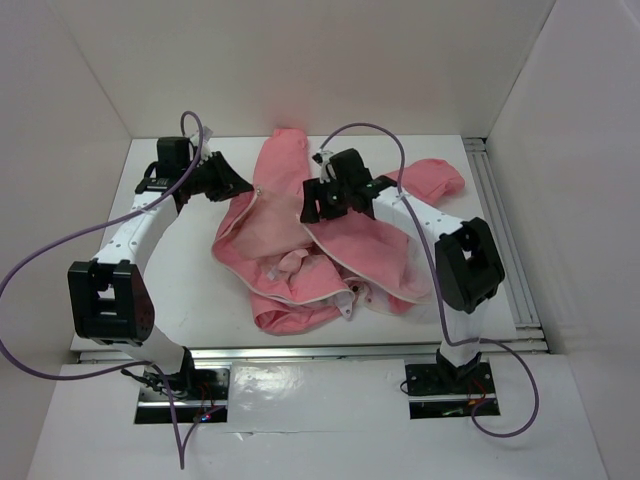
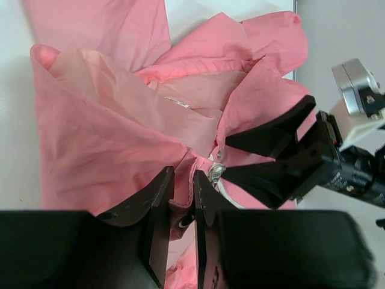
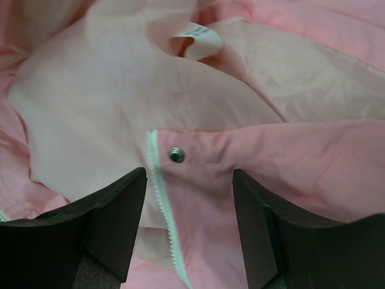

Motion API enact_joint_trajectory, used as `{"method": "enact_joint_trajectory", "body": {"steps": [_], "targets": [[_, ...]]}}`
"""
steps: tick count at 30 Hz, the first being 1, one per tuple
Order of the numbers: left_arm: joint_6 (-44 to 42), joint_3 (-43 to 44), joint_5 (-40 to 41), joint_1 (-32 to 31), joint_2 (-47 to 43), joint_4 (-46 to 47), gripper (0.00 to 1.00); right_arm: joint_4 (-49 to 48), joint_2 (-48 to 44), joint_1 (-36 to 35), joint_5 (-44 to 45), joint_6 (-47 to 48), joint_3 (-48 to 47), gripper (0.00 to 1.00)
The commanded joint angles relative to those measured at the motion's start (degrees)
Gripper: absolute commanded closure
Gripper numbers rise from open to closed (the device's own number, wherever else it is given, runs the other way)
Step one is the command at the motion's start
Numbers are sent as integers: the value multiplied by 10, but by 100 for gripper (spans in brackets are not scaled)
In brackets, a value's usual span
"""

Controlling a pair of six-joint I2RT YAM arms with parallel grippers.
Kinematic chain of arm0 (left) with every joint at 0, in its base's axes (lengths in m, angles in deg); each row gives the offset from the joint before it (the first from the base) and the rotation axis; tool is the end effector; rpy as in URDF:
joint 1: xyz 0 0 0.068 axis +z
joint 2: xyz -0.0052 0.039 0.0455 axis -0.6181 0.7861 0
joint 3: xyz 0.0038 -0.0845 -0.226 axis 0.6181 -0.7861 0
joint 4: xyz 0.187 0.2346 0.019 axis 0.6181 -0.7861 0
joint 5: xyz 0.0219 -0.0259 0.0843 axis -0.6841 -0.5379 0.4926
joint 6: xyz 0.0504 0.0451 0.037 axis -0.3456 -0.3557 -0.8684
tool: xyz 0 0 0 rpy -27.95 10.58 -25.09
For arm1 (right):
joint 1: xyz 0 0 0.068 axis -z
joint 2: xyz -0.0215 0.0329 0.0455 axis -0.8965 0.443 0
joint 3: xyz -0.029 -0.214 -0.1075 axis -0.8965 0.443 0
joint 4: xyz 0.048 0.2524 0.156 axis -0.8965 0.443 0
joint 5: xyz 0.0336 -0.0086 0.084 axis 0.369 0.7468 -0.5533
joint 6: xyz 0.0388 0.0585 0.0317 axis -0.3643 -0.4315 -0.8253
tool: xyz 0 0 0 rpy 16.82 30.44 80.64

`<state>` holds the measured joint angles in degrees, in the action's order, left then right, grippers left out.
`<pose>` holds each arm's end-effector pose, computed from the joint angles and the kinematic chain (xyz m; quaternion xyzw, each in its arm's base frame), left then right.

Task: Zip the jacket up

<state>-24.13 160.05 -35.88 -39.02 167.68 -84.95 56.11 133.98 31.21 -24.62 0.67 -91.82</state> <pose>0.4210 -0.0410 0.2560 -0.1374 0.8404 -0.3812 0.3600 0.3903 0.2710 0.1938 -0.2039 0.8819 0.2820 0.3179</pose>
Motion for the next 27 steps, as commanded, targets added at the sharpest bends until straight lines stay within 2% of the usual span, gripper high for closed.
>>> {"method": "enact_joint_trajectory", "body": {"steps": [1, 11, 15, 27], "targets": [[-11, -2, -9, 1, -12, 5, 100, -26, 9, 19, -50, 7, -15, 33], [-11, 3, -9, 1, -12, 0, 100, -69, 42, 24, -97, -3, -21, 36], [-16, 8, -9, 1, -12, 0, 100, -80, 53, 24, -114, -9, -21, 43], [-16, 8, -9, 1, -12, 0, 100, -82, 65, 19, -136, -9, -34, 44]]}}
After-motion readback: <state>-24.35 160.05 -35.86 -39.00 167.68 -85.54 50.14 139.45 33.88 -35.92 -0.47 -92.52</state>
